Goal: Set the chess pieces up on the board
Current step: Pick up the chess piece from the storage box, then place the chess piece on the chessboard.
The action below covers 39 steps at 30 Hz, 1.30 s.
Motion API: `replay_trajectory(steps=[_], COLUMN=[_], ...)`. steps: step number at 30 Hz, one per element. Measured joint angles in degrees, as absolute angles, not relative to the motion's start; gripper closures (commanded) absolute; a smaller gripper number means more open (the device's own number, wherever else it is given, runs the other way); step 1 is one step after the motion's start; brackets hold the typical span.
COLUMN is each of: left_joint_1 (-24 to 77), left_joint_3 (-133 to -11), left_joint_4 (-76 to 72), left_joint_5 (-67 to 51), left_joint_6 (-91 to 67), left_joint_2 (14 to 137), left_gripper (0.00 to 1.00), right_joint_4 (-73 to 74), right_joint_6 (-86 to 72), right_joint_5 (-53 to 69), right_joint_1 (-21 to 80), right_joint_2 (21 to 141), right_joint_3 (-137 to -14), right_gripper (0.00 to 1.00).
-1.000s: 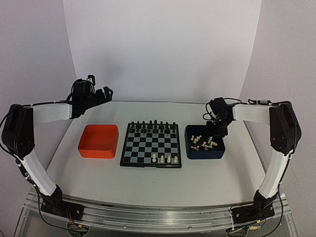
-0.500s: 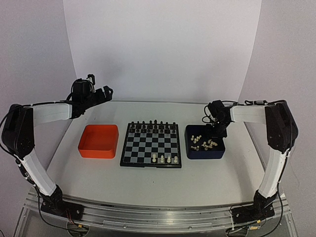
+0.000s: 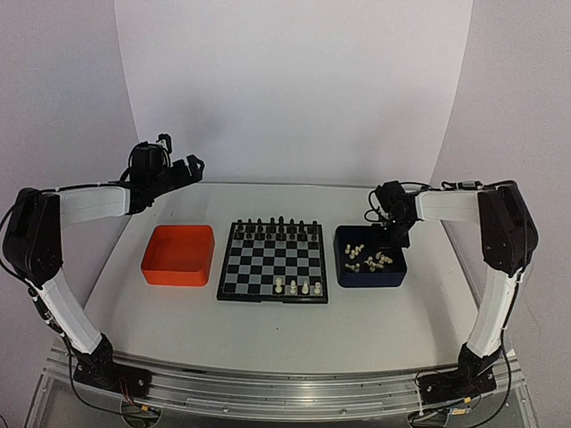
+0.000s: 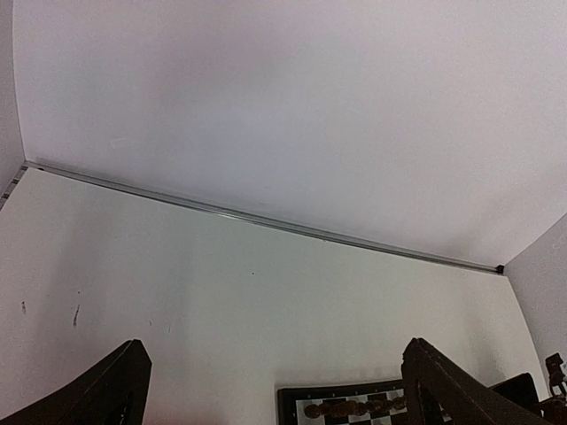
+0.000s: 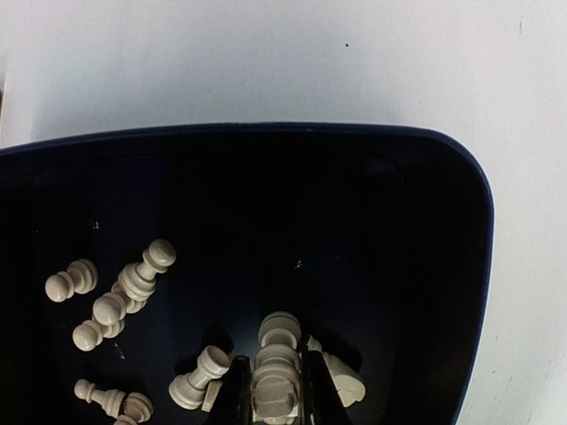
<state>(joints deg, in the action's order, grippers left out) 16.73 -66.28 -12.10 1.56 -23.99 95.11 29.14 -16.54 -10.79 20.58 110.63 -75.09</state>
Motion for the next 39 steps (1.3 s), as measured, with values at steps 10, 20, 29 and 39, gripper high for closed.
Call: replay_trajectory(steps=[10,20,29,39], left_joint_1=[16.73,16.73,16.73,16.80], left_joint_3=[-66.28,-66.28,-65.58,-64.11], left_joint_4=[-12.10,-12.05,-11.42,-9.76], left_joint_5=[1.09,0.88,-1.34,-2.00], left_joint_6=[-24.01,-24.51,-25.51,-26.04], left_joint_2=[94.88,94.51,92.66,89.15], left_gripper=[0.00,0.00,0.00,0.00], right_joint_4=[28.99,28.72,28.03,28.40], right_joint_6=[-14.70,-12.24,-10.28,-6.02], right_joint_5=[-11.04,-11.90,-12.17,-10.82], right_joint_1=[20.58,21.09,24.53,32.40], right_joint_2=[110.49,104.82,101.67,100.83], right_joint_3=[-75.11,-75.41,-76.79,-79.08], right_gripper=[1.00,1.00,1.00,1.00])
